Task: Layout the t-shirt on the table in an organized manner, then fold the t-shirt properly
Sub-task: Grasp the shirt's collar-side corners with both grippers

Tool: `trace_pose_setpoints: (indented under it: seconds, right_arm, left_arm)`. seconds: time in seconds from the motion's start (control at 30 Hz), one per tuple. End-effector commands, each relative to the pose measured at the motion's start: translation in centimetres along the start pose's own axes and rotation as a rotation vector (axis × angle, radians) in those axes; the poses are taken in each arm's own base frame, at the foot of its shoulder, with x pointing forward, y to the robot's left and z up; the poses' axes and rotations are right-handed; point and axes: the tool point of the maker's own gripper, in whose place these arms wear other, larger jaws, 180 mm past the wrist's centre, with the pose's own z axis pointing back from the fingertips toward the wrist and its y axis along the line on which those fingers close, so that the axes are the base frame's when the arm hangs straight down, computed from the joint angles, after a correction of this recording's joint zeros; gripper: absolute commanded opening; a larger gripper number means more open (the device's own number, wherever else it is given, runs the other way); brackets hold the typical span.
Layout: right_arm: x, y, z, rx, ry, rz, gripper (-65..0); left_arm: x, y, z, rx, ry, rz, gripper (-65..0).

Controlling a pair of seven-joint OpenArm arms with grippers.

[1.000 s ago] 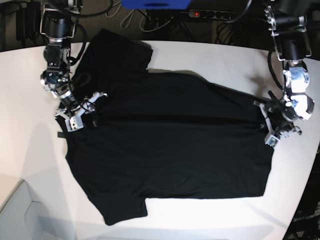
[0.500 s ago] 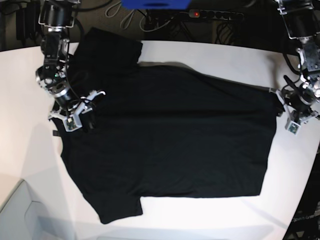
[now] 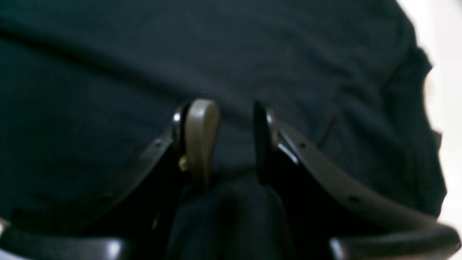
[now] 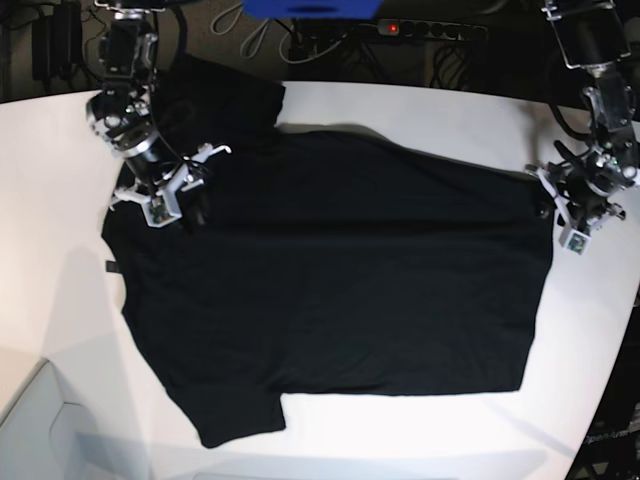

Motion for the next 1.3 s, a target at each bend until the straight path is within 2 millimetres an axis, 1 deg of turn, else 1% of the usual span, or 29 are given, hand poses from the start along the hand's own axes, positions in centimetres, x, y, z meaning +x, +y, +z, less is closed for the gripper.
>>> trace_pose_setpoints:
  seconds: [0.0, 0.1, 0.37, 0.43, 0.5, 0.57, 0.6, 0.63, 0.67, 0.7, 0.77, 0.8, 0.83, 0.9, 1.0, 1.03, 1.07, 1.13, 1.17, 1.27]
  right_arm:
    - [2.2, -0.3, -0.1, -0.011, -0.076, -0.002, -44.4]
    - [1.8, -0.1, 0.1, -0.008, -0.069, -0.008, -44.4]
    - [1.4, 0.1, 0.3, -0.006, -0.059, -0.011, -44.4]
    - [0.7, 0.4, 0.6, -0.002, -0.043, -0.016, -44.4]
    - [0.8, 0.5, 0.9, -0.003, -0.046, -0.013, -44.3]
    - [0.3, 1.2, 1.3, 0.002, -0.036, -0.027, -44.2]
    - [0.3, 1.4, 1.4, 0.002, -0.036, -0.033, -43.9]
    - [0.2, 1.7, 1.6, 0.003, -0.034, -0.039, -42.9]
    - [-0.4, 2.0, 1.9, 0.006, -0.020, -0.043, -40.9]
    - [-0.8, 2.2, 2.2, 0.008, -0.010, -0.046, -38.7]
    - [-1.5, 2.5, 2.7, 0.012, 0.007, -0.049, -32.0]
    - [-1.9, 2.5, 3.0, 0.014, 0.016, -0.049, -28.4]
    - [-2.2, 2.6, 3.2, 0.015, 0.025, -0.048, -24.4]
    - [-2.9, 2.1, 3.9, 0.020, 0.046, -0.025, -19.2]
    - [-3.3, 1.4, 4.3, 0.007, 0.060, -0.014, -15.3]
    - [-3.4, 0.7, 4.6, -0.012, 0.065, -0.015, -15.0]
    - [-3.7, -0.3, 5.0, -0.047, 0.070, -0.026, -14.9]
    - [-3.9, -1.5, 5.5, -0.112, 0.065, -0.069, -14.8]
    - [-4.1, -2.2, 5.8, -0.141, 0.066, -0.083, -14.8]
    - [-4.6, -3.6, 6.7, -0.199, 0.071, -0.106, -14.8]
  left_arm:
    - [1.6, 1.2, 0.5, 0.024, -0.050, -0.006, -40.8]
    - [1.6, 0.4, 0.2, 0.013, -0.057, 0.017, -40.8]
    - [1.5, 0.0, -0.1, 0.002, -0.052, 0.018, -40.8]
    - [0.9, -0.3, -0.1, -0.003, -0.039, 0.020, -41.1]
    - [0.7, -0.4, -0.1, -0.004, -0.037, 0.020, -41.2]
    - [0.6, -0.5, -0.1, -0.006, -0.036, 0.021, -41.5]
    - [0.6, -0.5, -0.1, -0.007, -0.036, 0.022, -43.1]
    - [0.7, -0.9, -0.2, -0.013, -0.039, 0.030, -46.4]
    - [0.7, -1.2, -0.3, -0.017, -0.043, 0.043, -50.6]
    - [0.7, -1.4, -0.4, -0.020, -0.044, 0.046, -54.4]
    - [0.7, -1.7, -0.5, -0.024, -0.045, 0.051, -63.6]
    - [0.7, -1.8, -0.6, -0.026, -0.047, 0.053, -65.0]
    - [0.6, -1.9, -0.6, -0.028, -0.046, 0.054, -65.0]
    - [0.8, -2.5, -0.7, -0.037, -0.052, 0.063, -64.2]
    - [1.0, -2.5, -0.7, -0.035, -0.061, 0.065, -64.9]
    - [1.0, -2.6, -0.7, -0.035, -0.062, 0.069, -64.9]
    - [1.0, -2.2, -0.5, -0.024, -0.067, 0.081, -64.9]
    - [1.4, -1.4, 0.0, 0.000, -0.086, 0.097, -64.9]
    - [1.6, -1.4, 0.1, 0.001, -0.101, 0.112, -64.9]
    - [3.3, -1.4, 0.7, -0.013, -0.171, 0.143, -64.9]
